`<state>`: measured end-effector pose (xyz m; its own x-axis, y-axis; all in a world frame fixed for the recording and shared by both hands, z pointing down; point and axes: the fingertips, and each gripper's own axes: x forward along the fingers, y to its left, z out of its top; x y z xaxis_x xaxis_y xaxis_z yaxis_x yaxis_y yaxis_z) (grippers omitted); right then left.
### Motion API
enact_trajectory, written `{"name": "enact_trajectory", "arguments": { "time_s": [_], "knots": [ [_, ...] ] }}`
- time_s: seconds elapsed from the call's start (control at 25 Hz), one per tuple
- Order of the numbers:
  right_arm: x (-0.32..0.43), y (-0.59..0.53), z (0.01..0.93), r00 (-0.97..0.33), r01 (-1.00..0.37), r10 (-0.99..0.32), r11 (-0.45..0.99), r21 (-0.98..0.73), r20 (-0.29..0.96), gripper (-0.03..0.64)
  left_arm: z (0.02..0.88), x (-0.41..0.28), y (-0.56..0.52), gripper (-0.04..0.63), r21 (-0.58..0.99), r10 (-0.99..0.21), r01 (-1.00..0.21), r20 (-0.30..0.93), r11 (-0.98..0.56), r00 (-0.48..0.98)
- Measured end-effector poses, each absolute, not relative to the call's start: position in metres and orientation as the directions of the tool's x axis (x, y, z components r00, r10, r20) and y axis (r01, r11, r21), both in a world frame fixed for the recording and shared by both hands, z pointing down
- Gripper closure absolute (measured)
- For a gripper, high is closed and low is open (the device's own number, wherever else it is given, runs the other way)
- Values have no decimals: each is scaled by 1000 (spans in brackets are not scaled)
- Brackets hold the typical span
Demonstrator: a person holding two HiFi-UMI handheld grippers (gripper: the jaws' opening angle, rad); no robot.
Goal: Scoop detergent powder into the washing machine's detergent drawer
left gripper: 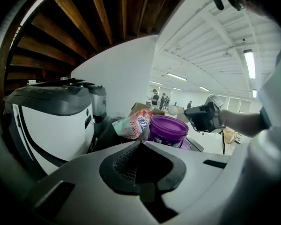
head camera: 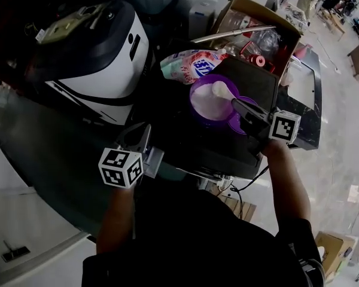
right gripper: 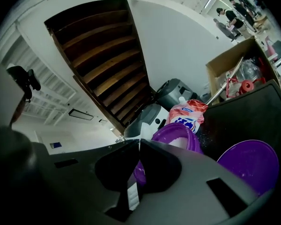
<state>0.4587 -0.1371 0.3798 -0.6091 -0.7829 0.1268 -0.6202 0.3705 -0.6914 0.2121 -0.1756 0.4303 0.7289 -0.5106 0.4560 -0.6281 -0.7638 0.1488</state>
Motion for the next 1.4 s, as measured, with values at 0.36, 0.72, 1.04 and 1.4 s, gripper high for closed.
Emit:
{"name": "enact_trajectory", "arguments": {
  "time_s": [0.36, 0.72, 1.04, 1.4],
  "knots": [
    [434, -136, 368, -608, -614, -787, 384, -690, 103, 598, 416, 175, -179, 588, 135, -550, -652, 427, -746, 717],
    [354, -145, 337, -655, -588, -752, 450, -672, 70, 598, 414, 116, -180, 588, 151, -553, -651, 409, -744, 726],
    [270, -148, 339, -714, -542, -697, 485, -686, 72, 598, 419, 58, -175, 588, 172, -573, -669, 392, -723, 720],
    [183, -142, 357, -757, -513, -646, 493, -702, 99, 598, 424, -9, -165, 588, 188, -596, -690, 378, -699, 708]
  ]
}}
